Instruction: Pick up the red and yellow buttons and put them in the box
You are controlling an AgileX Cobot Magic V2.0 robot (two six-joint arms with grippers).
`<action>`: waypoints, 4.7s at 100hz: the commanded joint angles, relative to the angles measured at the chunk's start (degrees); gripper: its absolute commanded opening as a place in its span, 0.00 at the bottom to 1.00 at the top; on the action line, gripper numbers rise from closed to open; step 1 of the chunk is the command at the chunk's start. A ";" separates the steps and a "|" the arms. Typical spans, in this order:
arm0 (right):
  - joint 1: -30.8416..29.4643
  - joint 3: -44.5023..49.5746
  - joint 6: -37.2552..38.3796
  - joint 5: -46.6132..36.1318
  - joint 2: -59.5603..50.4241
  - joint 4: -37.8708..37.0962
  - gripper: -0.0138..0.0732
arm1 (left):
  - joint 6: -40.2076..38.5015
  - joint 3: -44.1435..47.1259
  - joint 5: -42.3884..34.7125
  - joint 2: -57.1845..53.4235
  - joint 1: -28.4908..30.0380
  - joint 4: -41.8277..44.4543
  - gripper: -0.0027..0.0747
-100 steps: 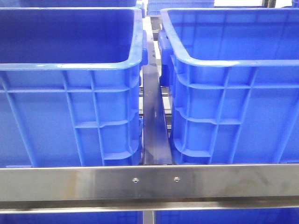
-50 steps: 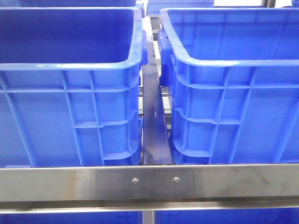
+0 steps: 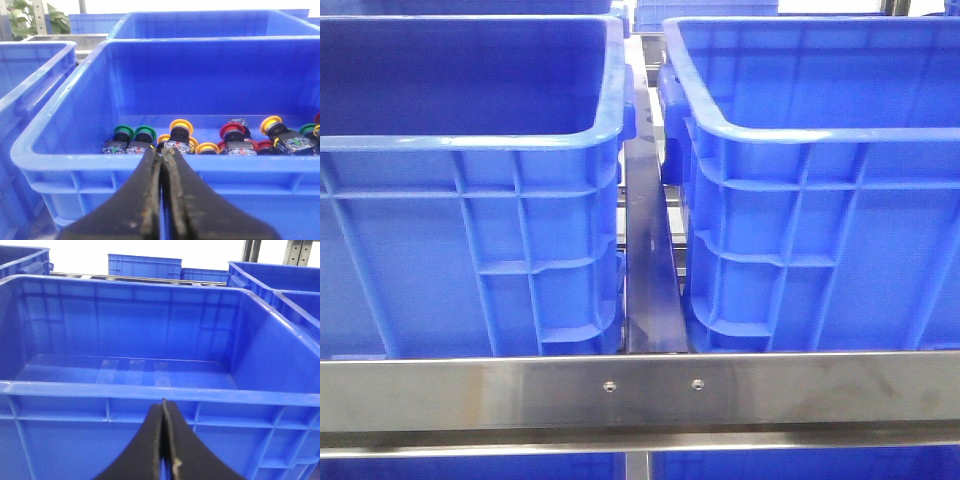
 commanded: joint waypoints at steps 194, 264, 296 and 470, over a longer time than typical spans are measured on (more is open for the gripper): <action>-0.18 -0.94 -0.24 -4.27 -1.40 -0.46 0.09 | 4.33 -73.59 38.33 99.27 -1.17 -1.59 0.83; -0.18 -0.94 -0.24 -4.27 -1.40 -0.46 0.09 | 7.74 -73.59 38.30 98.35 -2.07 -1.57 0.14; -0.18 -0.94 -0.24 -4.27 -1.40 -0.46 0.09 | 17.56 -73.59 42.63 90.17 -8.64 -2.40 0.14; 0.96 -33.41 1.18 28.73 22.47 14.46 0.85 | 49.30 -73.59 53.44 82.06 -34.14 -33.02 0.14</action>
